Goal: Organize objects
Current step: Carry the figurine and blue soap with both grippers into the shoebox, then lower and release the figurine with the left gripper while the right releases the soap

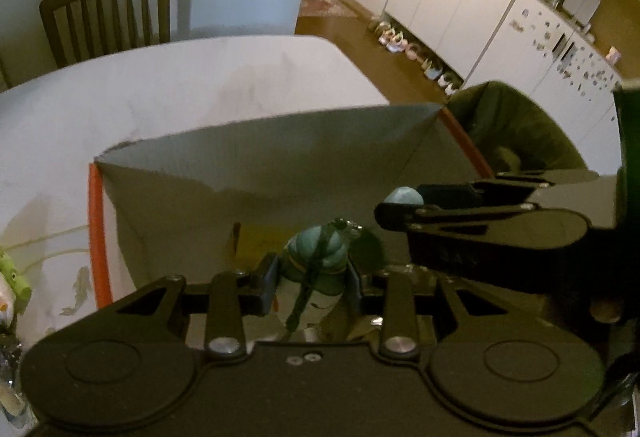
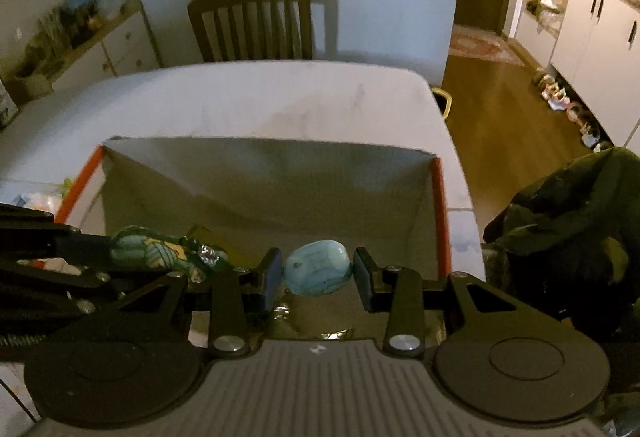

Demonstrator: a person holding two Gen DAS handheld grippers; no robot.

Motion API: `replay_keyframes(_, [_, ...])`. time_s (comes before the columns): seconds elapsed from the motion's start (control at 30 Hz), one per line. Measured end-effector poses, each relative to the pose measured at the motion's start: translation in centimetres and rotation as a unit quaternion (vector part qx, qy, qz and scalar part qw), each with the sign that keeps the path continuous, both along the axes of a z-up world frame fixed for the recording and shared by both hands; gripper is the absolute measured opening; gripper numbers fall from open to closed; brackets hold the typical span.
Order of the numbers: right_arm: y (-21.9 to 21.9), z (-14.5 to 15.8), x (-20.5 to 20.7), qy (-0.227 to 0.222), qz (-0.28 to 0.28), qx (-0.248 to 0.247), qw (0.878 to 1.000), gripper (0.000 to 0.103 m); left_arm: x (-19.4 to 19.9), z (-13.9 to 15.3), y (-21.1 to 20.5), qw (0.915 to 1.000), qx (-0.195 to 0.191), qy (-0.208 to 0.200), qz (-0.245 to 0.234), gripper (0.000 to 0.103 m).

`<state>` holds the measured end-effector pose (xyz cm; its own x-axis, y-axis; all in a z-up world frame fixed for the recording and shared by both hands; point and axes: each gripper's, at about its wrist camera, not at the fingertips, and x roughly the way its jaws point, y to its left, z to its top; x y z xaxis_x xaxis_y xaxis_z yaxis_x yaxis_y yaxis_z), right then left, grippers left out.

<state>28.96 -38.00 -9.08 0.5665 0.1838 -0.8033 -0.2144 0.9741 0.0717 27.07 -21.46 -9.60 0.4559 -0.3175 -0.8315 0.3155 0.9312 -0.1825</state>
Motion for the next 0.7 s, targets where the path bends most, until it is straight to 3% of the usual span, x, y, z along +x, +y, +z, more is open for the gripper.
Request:
replay_keyframes(0.47, [1.4,-3.6,2.9,0.084,-0.001,-0.020,0.996,0.038,-0.1,-3.0,-0.4,0.9985,0.020,0.047,-0.021,0.033])
replay_keyframes(0.7, [1.2,-4.0,3.3,0.102,-0.003,-0.017,0.995,0.038,0.1,-3.2,-0.1,0.9983,0.015,0.052,-0.019,0.035])
